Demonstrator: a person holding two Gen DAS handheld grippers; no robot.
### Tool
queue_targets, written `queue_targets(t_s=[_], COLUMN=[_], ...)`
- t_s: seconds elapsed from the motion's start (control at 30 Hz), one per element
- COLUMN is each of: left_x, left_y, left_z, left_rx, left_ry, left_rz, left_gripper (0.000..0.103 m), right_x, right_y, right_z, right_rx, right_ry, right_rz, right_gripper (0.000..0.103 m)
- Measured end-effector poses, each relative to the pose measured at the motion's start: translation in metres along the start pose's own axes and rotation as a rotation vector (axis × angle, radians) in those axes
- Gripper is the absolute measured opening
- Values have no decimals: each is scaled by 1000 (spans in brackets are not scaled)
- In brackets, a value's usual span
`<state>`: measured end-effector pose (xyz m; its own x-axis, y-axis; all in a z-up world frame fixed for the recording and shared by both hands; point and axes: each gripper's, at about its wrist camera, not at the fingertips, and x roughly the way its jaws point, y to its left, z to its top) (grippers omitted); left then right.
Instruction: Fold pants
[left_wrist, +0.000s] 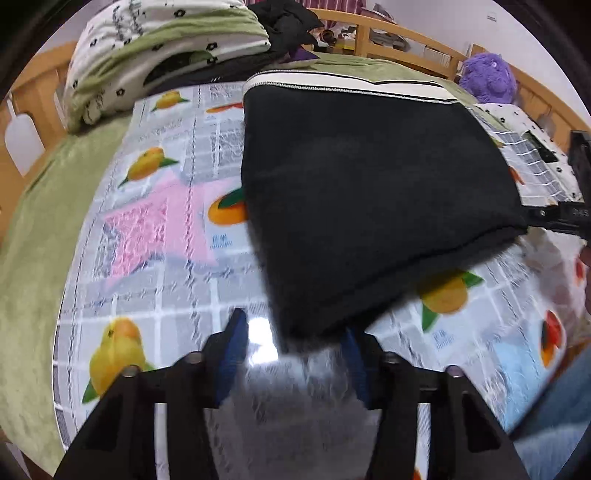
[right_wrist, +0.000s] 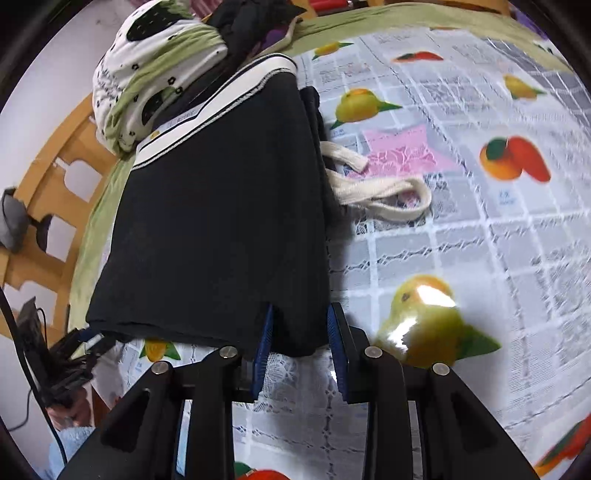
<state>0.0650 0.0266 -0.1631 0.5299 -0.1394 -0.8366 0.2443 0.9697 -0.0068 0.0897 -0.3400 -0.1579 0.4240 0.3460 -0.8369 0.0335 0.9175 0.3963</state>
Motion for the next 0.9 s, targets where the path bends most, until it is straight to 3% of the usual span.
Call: queue_targets(t_s=[0.03, 0.07, 0.13, 0.23, 0.3, 0.37, 0.47, 0.6, 0.7, 0.73, 0.77, 0.83, 0.9], left_x=[1, 2, -2, -20, -11, 4, -9, -21, -9, -2, 7, 4, -8], left_y=[-1, -1, 2, 29, 42, 40, 42, 45, 43, 40, 35, 30, 35], left_z=[4, 8, 15, 16, 8, -4, -15, -12, -6, -4, -4, -6, -12], left_rx=[-15, -32, -68, -171, -208, -191, -192, -166, -184, -184, -165, -141, -118], left_ry=[-4, -1, -23, -95, -71, -15, -72, -100, -84, -69, -18, -14, -11], left_rz=[-25, -49, -64, -127, -126, -114, -161, -112, -130, -142, -145, -137, -164], left_gripper=[32, 20, 14, 14, 13, 13, 17, 34, 34, 27, 12, 12, 16], right_x=[1, 2, -2, -21, -13, 1, -3, -20, -7, 5, 12, 11, -3], right_y=[1, 4, 13, 10, 1, -1, -3, -3, -3, -1, 0, 4, 5], right_z=[-1, -2, -3, -4, -9, -12, -10, -8, -7, -7, -8, -8, -5], right_rx=[-2, -12, -44, -15, 13, 16, 27, 2, -1, -17, -45, -88, -103], right_ry=[-4, -10, -36, -117, -84, -43, -34, -65, -30, 4, 14, 14, 1], right_rz=[-4, -11, -42, 16, 54, 37, 61, 78, 53, 40, 4, -28, -7], right_gripper=[28, 19, 11, 9, 9, 9, 14, 22, 24, 20, 18, 19, 19])
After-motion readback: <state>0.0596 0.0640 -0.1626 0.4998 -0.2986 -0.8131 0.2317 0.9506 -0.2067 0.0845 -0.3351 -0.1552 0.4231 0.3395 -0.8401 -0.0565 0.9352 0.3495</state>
